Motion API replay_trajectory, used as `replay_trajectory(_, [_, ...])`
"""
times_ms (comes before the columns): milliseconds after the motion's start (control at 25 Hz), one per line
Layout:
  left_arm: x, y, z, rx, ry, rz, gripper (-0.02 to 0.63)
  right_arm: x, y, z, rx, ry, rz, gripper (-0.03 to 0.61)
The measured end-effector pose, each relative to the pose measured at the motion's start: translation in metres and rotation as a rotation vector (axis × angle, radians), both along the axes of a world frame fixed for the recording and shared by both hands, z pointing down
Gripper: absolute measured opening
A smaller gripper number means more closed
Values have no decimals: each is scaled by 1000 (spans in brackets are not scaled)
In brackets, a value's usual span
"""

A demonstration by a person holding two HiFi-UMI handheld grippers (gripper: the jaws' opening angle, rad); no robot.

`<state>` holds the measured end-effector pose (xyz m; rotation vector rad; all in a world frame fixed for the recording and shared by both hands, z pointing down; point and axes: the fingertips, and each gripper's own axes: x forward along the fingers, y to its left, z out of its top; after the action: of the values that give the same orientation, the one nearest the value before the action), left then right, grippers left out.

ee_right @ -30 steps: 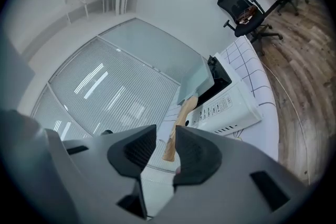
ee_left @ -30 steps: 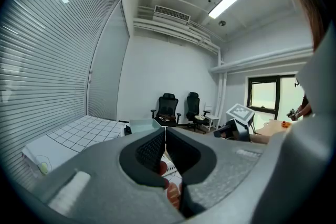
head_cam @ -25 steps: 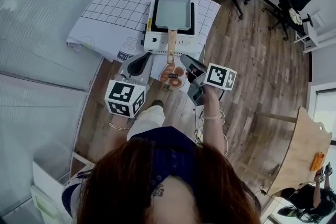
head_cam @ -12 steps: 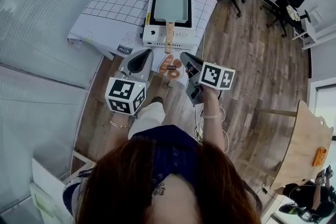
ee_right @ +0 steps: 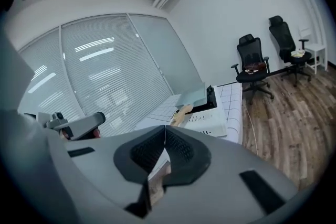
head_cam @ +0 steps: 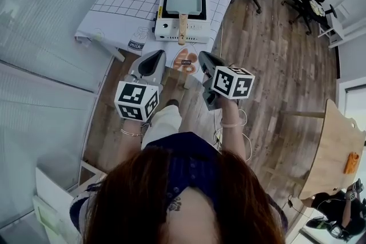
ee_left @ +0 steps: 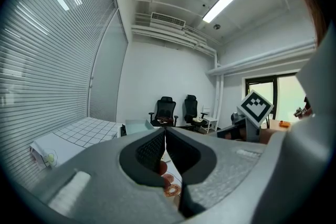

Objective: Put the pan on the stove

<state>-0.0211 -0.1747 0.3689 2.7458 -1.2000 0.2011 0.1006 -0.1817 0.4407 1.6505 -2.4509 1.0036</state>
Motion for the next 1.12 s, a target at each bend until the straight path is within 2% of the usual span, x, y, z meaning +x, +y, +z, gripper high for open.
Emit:
replay_trajectory(240, [-1,20,-4,18,3,8,15,-3,23,-10,56,77,15,11])
replay_trajectory(520, [-1,44,-10,36,0,16,15,-9,49,-20,89,100,7,11])
replay_trajectory(840, [-5,67,-20,63,3,12,15,-8,74,-43,179,146,55,11])
replay_trajectory(1120, [-8,85,-28,91,20,10,15,-15,95,-54,233,191,58,11])
